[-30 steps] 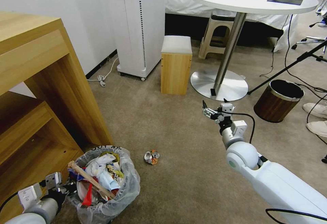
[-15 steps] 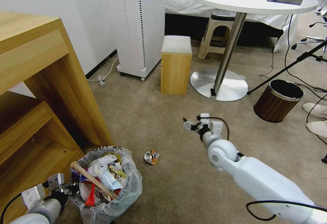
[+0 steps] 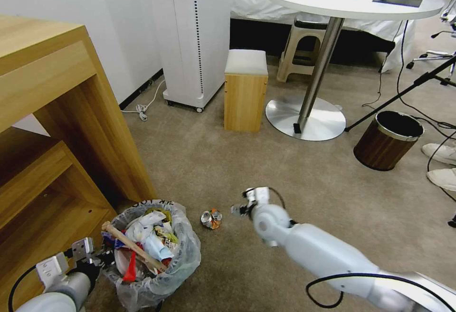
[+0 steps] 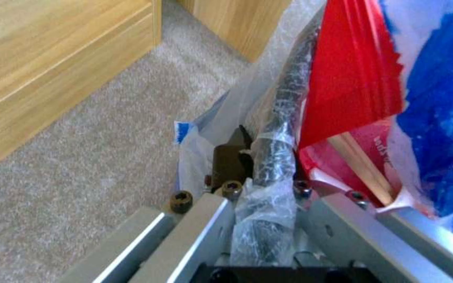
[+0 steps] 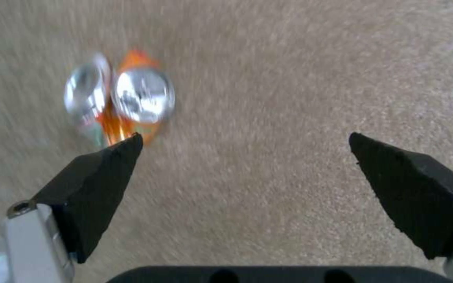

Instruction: Pick up the trash bin and place the garbage on the floor into it.

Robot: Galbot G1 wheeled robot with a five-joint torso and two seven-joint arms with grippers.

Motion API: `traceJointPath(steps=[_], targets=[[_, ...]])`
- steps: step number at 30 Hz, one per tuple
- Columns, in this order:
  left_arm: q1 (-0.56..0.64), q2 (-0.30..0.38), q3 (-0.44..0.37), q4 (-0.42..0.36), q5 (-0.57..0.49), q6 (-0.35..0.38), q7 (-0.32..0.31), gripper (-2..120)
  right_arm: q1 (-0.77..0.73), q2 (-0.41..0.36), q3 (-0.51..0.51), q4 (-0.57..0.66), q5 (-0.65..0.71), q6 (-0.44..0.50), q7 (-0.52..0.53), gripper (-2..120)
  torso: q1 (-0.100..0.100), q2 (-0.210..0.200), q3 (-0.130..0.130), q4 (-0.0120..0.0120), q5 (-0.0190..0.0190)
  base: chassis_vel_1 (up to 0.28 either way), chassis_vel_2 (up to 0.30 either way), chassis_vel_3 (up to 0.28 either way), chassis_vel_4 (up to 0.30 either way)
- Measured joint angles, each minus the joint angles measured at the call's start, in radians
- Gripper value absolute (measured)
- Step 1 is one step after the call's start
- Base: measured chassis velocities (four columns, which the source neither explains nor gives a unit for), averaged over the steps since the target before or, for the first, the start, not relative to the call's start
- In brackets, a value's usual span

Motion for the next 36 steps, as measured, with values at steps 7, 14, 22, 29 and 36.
traceJointPath(steps=[7,14,22,29,36], targets=[[0.009,-0.019,0.001,0.002,0.027,-0.018,0.017,0,0.044,0.028,-0.117,-0.106,-0.148,0.03,-0.083,100,0.0,0.0,0.0,0.0,0.0001,0.0,0.0,0.0,0.0],[0.021,-0.027,0.001,-0.001,0.043,-0.03,0.031,0,0.06,0.079,-0.138,-0.198,-0.28,0.083,-0.174,100,0.0,0.0,0.0,-0.0002,0.0,0.0,0.0,0.0,0.0],[0.021,-0.039,0.003,-0.006,0.051,-0.037,0.033,0,0.062,0.143,-0.168,-0.278,-0.342,0.105,-0.197,99,0.0,0.0,0.0,-0.0001,0.0,0.0,0.0,0.0,0.0],[0.026,-0.048,0.002,-0.014,0.064,-0.048,0.039,0,0.074,0.193,-0.206,-0.371,-0.378,0.12,-0.221,92,0.0,0.0,0.0,-0.0001,0.0001,0.0,0.0,0.0,0.0],[0.032,-0.05,-0.001,-0.021,0.066,-0.054,0.045,0,0.083,0.215,-0.221,-0.431,-0.419,0.151,-0.26,92,0.0,0.0,0.0,-0.0001,0.0,0.0,0.0,0.0,0.0]])
